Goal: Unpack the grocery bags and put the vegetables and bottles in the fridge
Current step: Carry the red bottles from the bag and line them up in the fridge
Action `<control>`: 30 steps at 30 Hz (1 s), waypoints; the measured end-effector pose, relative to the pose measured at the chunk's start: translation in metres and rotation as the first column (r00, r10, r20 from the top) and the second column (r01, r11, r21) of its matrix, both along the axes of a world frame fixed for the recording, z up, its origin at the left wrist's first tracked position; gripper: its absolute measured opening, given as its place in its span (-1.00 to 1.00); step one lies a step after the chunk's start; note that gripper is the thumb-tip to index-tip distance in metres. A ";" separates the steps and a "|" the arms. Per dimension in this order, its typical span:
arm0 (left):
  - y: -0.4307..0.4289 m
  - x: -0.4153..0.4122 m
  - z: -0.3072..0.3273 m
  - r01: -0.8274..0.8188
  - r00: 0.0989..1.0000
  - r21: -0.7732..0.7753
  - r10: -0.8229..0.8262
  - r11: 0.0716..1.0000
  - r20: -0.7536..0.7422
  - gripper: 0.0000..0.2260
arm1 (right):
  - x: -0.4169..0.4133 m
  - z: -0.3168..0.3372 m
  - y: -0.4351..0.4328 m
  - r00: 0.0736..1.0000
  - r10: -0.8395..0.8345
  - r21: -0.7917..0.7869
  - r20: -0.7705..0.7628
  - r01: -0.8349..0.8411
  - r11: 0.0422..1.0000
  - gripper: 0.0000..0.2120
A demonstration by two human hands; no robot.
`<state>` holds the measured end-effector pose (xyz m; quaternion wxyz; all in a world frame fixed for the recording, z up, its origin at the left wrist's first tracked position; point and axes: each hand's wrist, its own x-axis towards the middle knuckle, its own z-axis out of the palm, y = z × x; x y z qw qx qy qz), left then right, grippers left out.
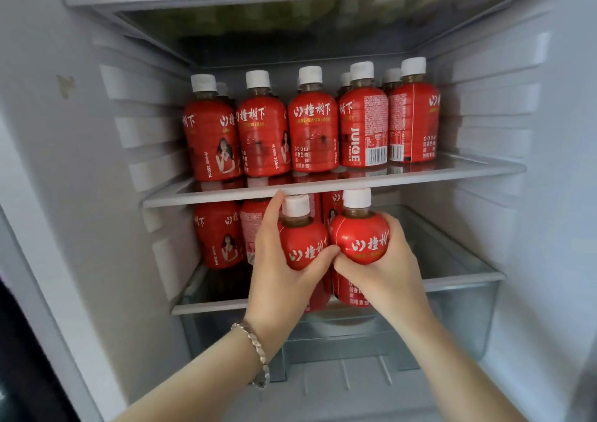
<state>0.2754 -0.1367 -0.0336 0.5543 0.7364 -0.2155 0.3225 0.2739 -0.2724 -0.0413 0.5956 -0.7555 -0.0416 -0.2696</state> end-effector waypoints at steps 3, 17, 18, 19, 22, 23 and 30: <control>0.000 0.004 -0.002 -0.012 1.000 0.042 0.013 0.999 -0.016 -0.27 | 0.002 -0.003 0.003 0.999 -0.047 0.004 0.026 0.047 0.999 -0.33; -0.013 0.061 -0.013 -0.486 0.858 0.699 0.438 0.525 0.267 -0.39 | 0.056 -0.002 0.001 0.917 -0.304 -0.410 -0.260 0.180 0.894 0.12; -0.011 0.064 -0.015 -0.465 0.857 0.743 0.456 0.481 0.242 -0.35 | 0.058 -0.001 0.008 0.912 -0.309 -0.440 -0.270 0.168 0.882 0.17; -0.009 0.064 -0.013 -0.460 0.848 0.765 0.479 0.450 0.228 -0.31 | 0.061 0.001 0.013 0.903 -0.325 -0.466 -0.281 0.168 0.869 0.21; -0.004 0.059 -0.014 -0.475 0.842 0.734 0.492 0.486 0.219 -0.23 | 0.069 0.006 0.026 0.861 -0.395 -0.495 -0.321 0.203 0.845 0.27; -0.001 0.057 -0.016 -0.480 0.835 0.726 0.511 0.492 0.205 -0.23 | 0.070 0.007 0.028 0.853 -0.411 -0.507 -0.322 0.211 0.835 0.28; 0.015 0.041 -0.027 -0.454 0.810 0.775 0.566 0.441 0.153 -0.37 | 0.065 -0.001 0.031 0.844 -0.454 -0.660 -0.284 0.172 0.732 0.30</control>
